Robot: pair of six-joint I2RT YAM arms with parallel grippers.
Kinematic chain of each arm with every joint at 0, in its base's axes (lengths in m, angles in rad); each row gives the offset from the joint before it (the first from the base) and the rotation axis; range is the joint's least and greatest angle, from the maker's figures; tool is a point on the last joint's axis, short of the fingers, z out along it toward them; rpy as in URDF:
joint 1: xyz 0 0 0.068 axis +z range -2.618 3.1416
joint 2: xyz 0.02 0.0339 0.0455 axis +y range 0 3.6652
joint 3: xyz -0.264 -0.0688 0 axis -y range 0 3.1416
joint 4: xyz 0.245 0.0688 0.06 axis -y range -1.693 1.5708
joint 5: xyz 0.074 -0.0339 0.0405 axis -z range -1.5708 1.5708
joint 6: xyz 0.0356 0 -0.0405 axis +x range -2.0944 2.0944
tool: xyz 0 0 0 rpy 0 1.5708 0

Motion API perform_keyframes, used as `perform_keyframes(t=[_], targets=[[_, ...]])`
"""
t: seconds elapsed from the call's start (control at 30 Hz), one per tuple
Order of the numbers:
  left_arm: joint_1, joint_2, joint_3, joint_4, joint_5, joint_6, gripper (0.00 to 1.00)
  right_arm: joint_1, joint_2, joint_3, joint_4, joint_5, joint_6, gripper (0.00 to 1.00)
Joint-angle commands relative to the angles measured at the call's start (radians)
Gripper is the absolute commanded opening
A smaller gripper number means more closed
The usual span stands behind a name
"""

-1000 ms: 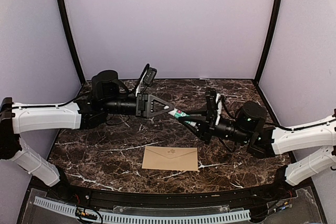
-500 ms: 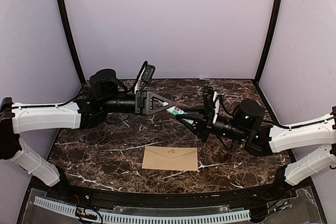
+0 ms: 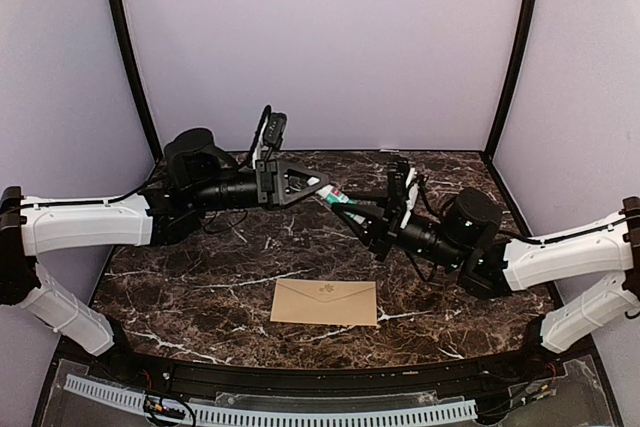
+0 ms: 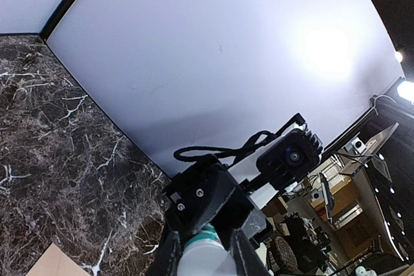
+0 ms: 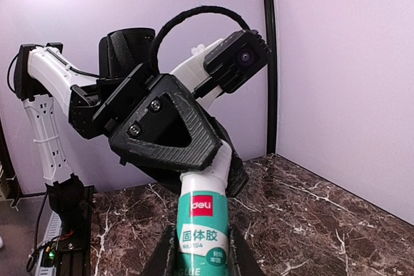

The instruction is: Place the letter into the envelope and seal it

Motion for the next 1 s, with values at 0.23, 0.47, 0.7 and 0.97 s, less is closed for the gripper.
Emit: perform_keyframes(t=[0.23,0.47,0.7,0.97], targets=[[-0.058,-0.005,-0.016,0.041,0.046,-0.045,0.24,0.006,0.052,0.108,0.045,0.054,-0.032,0.00],[-0.069,0.016,-0.006,0.028,0.021,-0.036,0.24,0.006,0.091,0.161,0.039,0.053,-0.048,0.00],[-0.083,0.023,-0.006,0.024,0.005,-0.039,0.24,0.006,0.123,0.238,-0.013,0.030,-0.103,0.00],[-0.113,0.038,0.016,-0.007,0.038,0.057,0.24,-0.036,0.131,0.281,-0.016,-0.081,0.050,0.00]])
